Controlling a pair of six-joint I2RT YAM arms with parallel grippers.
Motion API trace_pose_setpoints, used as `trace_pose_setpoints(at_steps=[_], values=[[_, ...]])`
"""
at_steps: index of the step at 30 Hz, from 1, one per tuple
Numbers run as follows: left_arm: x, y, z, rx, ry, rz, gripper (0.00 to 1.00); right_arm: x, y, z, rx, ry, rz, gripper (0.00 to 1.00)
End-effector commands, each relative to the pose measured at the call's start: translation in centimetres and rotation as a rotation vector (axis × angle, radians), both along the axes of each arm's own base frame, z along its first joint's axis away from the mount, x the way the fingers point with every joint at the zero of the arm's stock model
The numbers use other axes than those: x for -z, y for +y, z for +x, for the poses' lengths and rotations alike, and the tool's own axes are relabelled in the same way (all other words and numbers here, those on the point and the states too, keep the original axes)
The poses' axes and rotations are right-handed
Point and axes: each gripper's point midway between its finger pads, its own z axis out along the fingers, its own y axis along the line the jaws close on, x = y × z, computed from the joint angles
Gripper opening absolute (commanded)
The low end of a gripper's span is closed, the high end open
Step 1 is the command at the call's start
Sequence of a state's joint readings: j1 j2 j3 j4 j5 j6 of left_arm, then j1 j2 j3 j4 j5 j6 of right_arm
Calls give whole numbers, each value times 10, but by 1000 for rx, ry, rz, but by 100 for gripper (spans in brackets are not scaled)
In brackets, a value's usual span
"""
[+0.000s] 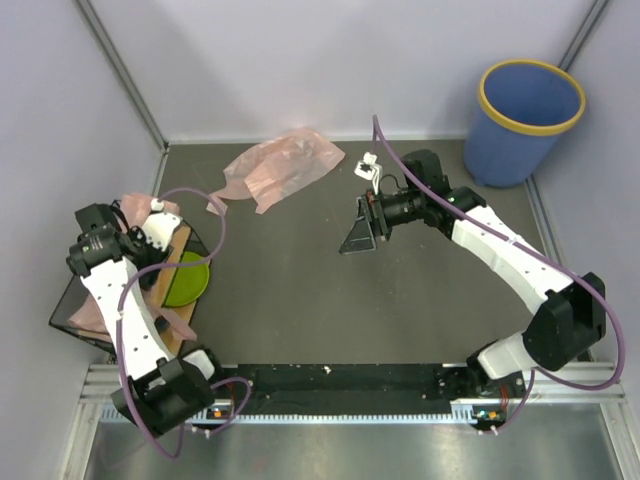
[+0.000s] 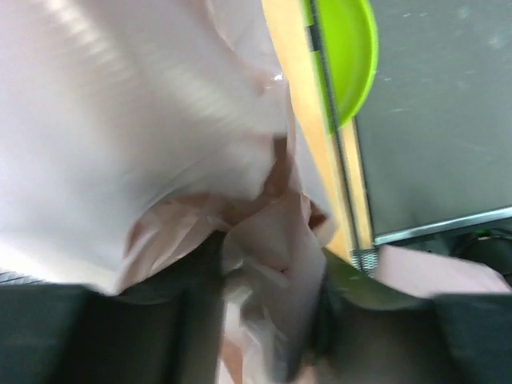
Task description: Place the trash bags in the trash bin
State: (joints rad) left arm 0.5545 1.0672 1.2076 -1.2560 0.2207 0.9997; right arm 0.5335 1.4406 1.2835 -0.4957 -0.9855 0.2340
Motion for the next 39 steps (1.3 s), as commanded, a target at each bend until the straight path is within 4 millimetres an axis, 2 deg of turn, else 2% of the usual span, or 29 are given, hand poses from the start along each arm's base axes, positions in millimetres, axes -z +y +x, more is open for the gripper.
trace_pose_setpoints(at_steps=[1,3,8,9,11,12,13,14,15,16,20,23,24,26,27,29,30,32,33,34,35,36,37,38,39], values=[[-19,32,15,-108,-45,112,33,-18,2,3,-16,-58,30,99],[-21,32,13,-115,-31,113,23,-18,1,2,-18,-59,30,99],[-23,53,16,-136,-42,222,19,-18,1,1,-21,-58,28,99],[-22,60,11,-153,-16,255,31,-18,1,1,-22,-62,29,99],[-22,52,6,-124,5,224,59,-18,0,1,-20,-64,25,99],[-30,42,14,-73,-45,182,74,-18,0,1,-19,-66,24,99],[-31,31,7,-47,-25,146,93,-19,-1,2,-18,-69,22,99],[-35,24,6,-28,-37,125,99,-19,-1,1,-20,-71,22,99],[-46,18,7,-11,-61,108,99,-20,-1,1,-18,-76,22,99],[-47,13,1,-8,-42,91,99,-20,-1,0,-20,-79,21,99],[-64,7,-11,-19,-45,96,99,-20,-2,0,-24,-80,21,99],[-83,-1,-17,-19,-109,109,99,-20,-2,0,-26,-79,22,99],[-95,-4,-18,-21,-148,122,99,-21,-2,-1,-27,-79,22,99],[-109,-16,-13,4,-209,83,99,-22,-2,0,-27,-87,21,99],[-122,-22,-8,9,-242,62,99,-22,-2,2,-19,-96,17,99],[-135,-35,6,35,-282,5,99,-22,-3,5,-11,-111,10,99],[-143,-52,25,79,-295,-41,99,-22,-4,11,12,-123,-1,99],[-150,-71,53,119,-326,-60,99,-20,-8,21,48,-144,-19,99],[-147,-91,72,156,-316,-84,99,-20,-11,30,82,-162,-36,99],[-160,-98,101,175,-408,-74,99,-20,-17,41,119,-186,-50,99],[-161,-102,119,164,-438,-69,99,-20,-22,49,148,-212,-68,99],[-156,-114,145,160,-450,-106,99,-25,-28,59,194,-261,-87,99],[-168,-119,170,165,-530,-134,99,-27,-37,69,227,-310,-106,99],[-171,-135,187,180,-562,-178,99,-29,-43,76,259,-348,-125,99],[-158,-149,211,158,-537,-268,99,-28,-55,90,335,-408,-184,99]])
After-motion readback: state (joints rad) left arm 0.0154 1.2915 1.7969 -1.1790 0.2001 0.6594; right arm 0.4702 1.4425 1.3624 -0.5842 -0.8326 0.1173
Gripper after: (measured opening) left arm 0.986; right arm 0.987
